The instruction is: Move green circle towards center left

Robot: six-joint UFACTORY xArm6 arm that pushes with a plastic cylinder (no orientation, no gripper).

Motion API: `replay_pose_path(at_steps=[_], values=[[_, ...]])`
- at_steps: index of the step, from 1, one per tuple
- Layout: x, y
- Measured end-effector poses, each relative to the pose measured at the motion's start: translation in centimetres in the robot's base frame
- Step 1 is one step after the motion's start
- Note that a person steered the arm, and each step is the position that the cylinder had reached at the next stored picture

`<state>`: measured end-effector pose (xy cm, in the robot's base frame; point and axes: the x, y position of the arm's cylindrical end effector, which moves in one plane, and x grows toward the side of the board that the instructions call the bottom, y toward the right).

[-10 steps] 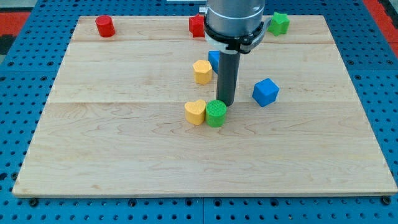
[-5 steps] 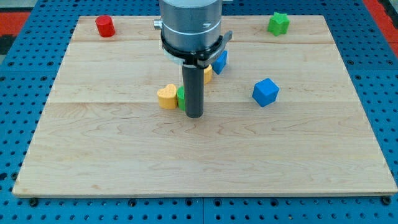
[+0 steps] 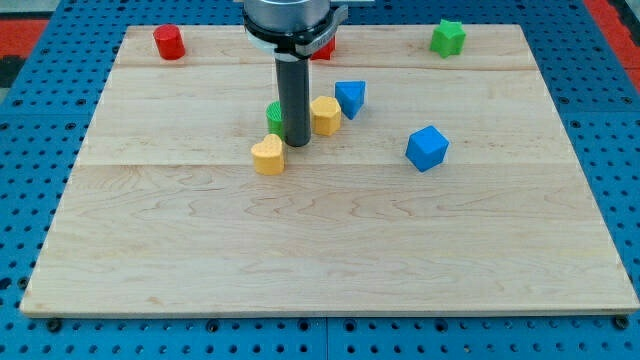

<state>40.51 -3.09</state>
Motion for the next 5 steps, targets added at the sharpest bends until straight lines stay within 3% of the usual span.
replay_pose_path(at_steps=[5], values=[[0.0, 2.5]])
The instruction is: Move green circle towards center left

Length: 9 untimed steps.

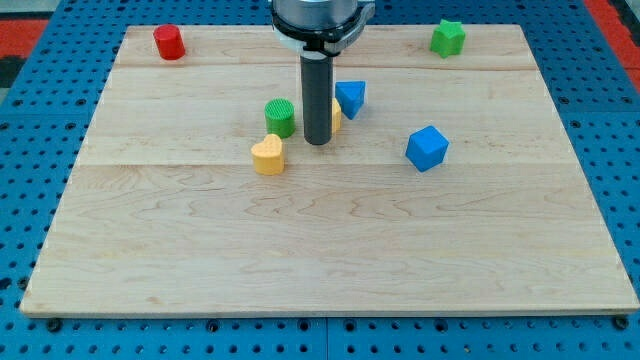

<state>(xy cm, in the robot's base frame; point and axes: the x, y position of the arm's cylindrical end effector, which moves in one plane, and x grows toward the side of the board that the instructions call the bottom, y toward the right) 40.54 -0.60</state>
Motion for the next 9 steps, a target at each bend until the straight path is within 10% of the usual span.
replay_pose_path(at_steps=[6, 9], values=[[-8.4, -7.0], [-6.1, -11.3]])
